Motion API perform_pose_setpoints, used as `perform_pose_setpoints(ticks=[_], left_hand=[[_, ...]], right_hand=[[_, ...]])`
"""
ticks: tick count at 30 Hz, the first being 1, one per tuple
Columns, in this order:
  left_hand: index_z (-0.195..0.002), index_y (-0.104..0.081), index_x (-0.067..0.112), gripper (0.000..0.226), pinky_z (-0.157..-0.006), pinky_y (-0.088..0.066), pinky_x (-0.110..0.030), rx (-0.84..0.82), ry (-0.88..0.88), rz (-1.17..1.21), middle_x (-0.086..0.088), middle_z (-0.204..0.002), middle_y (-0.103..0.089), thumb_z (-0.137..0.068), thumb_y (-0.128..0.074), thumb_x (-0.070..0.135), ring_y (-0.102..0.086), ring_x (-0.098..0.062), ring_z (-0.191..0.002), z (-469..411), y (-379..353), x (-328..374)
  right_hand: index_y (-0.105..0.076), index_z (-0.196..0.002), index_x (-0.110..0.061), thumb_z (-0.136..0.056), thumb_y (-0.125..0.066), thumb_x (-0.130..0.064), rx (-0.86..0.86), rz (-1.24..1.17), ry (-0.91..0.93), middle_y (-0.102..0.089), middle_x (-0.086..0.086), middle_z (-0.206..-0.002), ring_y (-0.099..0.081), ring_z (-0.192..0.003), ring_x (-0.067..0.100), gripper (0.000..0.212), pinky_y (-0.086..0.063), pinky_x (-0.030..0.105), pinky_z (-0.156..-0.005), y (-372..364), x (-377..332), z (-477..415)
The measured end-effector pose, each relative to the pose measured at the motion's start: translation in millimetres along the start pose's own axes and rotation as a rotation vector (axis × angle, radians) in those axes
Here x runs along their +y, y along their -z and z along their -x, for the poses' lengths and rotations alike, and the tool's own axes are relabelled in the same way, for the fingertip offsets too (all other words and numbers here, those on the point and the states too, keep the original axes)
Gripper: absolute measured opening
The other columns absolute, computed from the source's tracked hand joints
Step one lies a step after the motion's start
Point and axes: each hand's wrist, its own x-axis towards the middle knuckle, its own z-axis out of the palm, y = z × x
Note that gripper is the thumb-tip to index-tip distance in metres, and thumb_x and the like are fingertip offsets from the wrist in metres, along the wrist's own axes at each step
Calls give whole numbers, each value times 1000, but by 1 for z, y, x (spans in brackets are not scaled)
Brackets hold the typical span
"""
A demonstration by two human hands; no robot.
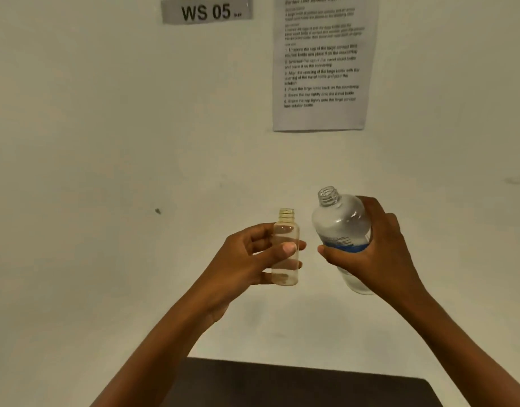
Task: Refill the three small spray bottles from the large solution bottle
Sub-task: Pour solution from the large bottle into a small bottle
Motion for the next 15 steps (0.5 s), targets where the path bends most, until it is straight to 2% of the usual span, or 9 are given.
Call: perform_pose_setpoints(ticks=[6,10,13,15], left_hand=[[-113,-60,23,44,-72,-59,-31,-50,-64,-12,5,-103,-73,-70,-64,32,-72,-18,-89,-5,4,26],[-114,-60,23,44,-72,-60,-34,-63,-74,-15,5,-103,-73,-71,-65,32,-71,-19,-91,-6,0,29],[-113,-60,25,42,-69,-59,-30,-57,-93,-33,6,-102,-73,-72,-65,31,-71,-17,-90,-5,-3,28],[-113,-60,26,42,-69,-59,-28,-54,-108,-39,7,-102,-73,-72,-64,31,-71,-15,-90,-5,-4,28]], right_hand=[[-44,-121,-25,-56,-84,-32,3,124,134,-35,-26,-88,-42,-92,13,77,-34,12,-66,16,-21,-24],[-45,-122,-23,-54,-83,-35,-7,206,212,-37,-20,-90,-41,-93,13,79,-38,23,-70,22,-26,-32],[-49,-120,-19,-52,-86,-34,11,266,295,-40,-18,-95,-41,-91,14,79,-35,21,-66,25,-26,-34],[-48,-118,-21,-49,-85,-41,40,304,363,-43,-13,-97,-42,-88,15,81,-34,21,-65,26,-24,-34]])
